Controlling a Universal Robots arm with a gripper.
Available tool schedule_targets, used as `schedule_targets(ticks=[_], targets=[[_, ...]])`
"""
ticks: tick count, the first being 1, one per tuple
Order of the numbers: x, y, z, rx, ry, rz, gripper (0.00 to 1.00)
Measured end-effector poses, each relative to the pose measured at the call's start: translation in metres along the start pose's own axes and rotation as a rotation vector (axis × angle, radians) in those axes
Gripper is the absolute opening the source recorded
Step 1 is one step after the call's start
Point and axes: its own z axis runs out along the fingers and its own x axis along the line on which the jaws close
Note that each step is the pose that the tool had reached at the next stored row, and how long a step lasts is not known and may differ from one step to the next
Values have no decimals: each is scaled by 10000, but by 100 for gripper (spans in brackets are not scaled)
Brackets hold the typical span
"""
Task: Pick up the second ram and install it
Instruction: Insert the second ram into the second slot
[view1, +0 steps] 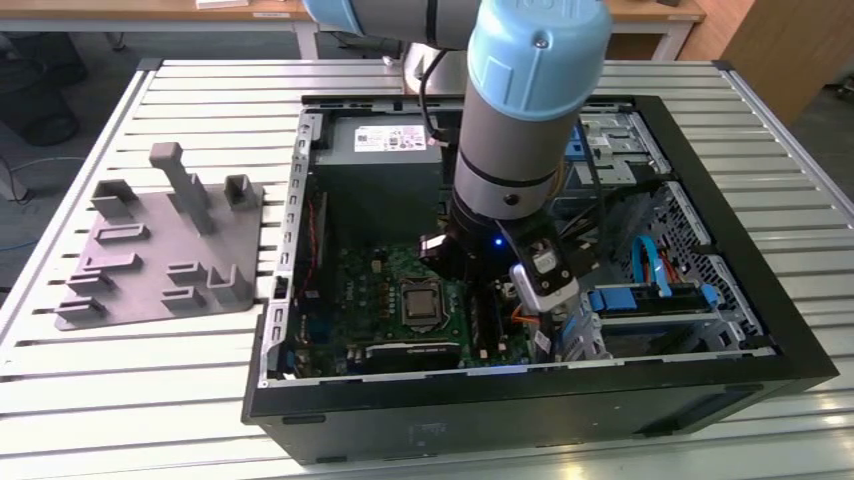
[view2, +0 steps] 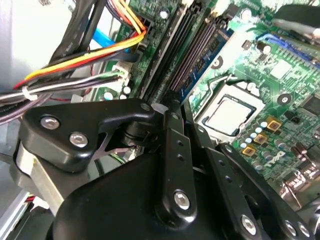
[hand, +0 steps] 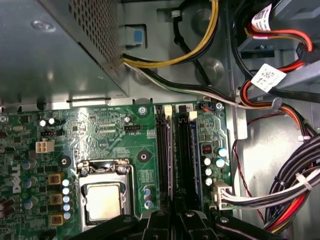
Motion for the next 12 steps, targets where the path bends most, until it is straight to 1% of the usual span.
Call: schedule_targets(ticks=[3,12], targets=[[1,14,3,3,0,-2,14],[-1,16,3,3,0,0,14]])
